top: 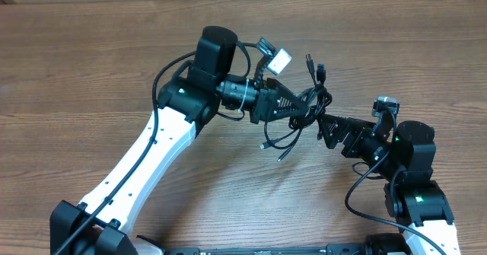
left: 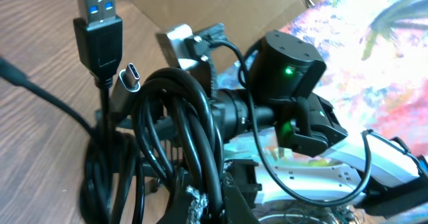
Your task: Untangle cables
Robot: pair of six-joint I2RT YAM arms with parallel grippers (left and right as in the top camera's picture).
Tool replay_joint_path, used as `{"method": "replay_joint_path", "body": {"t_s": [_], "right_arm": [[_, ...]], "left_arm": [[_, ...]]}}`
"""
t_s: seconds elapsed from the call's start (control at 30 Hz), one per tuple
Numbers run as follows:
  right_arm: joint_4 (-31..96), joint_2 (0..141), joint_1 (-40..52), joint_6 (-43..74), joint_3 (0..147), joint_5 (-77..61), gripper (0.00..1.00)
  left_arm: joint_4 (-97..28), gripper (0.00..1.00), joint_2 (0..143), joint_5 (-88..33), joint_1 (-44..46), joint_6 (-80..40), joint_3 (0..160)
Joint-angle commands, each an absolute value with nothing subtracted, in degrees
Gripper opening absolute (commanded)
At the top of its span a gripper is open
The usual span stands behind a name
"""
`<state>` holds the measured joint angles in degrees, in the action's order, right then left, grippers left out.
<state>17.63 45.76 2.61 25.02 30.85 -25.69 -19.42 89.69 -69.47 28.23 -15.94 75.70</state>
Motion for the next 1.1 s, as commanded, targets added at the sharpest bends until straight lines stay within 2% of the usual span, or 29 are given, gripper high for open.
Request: {"method": "replay_joint_path", "body": {"t_s": [0.0,0.7,1.07], "right_arm": [[17.3,46.0,2.5,25.3,32.3,-23.5,1.0],[21.0,49.6,2.5,25.5,32.3,-14.5,1.0],[24.2,49.6,2.5,25.8,32.3,-9.0,1.0]], "left_arm": [[-19.4,0.04,88.6,-74.5,30.5,-15.2,77.1],[-19.9,0.04,88.6,-78.0,30.3,-17.4,77.1],[-20.3,0.04,88.6,-77.5,24.4,-17.3,77.1]]}}
